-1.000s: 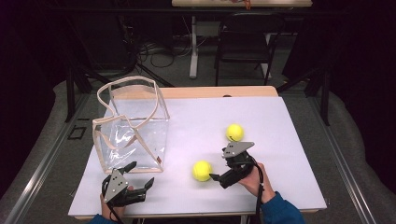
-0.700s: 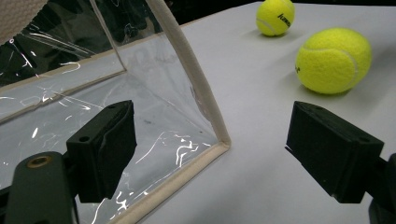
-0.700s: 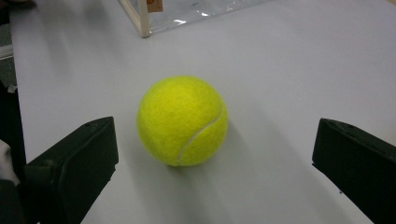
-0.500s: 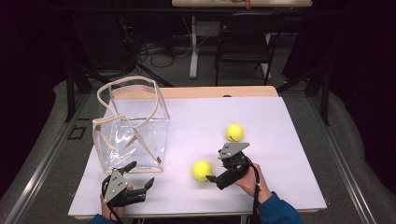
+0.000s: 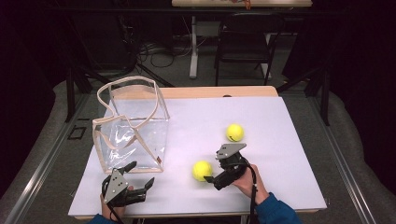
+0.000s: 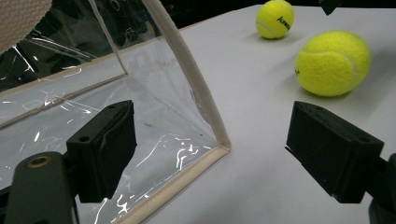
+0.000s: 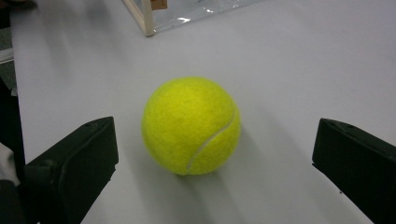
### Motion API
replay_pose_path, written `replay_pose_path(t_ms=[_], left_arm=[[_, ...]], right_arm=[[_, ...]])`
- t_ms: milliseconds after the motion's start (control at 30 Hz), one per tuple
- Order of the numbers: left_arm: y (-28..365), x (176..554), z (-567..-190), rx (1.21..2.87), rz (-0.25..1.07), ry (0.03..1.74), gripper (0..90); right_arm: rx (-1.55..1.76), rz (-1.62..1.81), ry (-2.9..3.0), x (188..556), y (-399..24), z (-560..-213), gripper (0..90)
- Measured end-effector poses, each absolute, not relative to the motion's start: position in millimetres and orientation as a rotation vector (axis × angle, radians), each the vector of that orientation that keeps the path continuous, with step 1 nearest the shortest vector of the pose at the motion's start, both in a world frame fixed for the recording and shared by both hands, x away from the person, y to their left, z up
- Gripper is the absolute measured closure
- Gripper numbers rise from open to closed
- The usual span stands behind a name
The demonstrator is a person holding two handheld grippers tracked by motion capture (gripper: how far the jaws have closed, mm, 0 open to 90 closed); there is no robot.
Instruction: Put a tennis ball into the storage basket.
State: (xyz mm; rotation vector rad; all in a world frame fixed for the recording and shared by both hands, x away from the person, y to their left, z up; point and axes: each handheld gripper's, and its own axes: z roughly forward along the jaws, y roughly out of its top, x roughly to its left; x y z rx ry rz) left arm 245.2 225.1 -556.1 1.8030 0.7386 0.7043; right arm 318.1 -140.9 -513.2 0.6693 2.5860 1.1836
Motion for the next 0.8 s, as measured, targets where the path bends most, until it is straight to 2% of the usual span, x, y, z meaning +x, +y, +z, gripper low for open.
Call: replay_pose_path(t_ms=[800], left_arm=[[225,246,-557,1.808,0.702,0.736,15.7]], right_arm=[[0.659,1.176,2.634,323,-123,-527,0.0]])
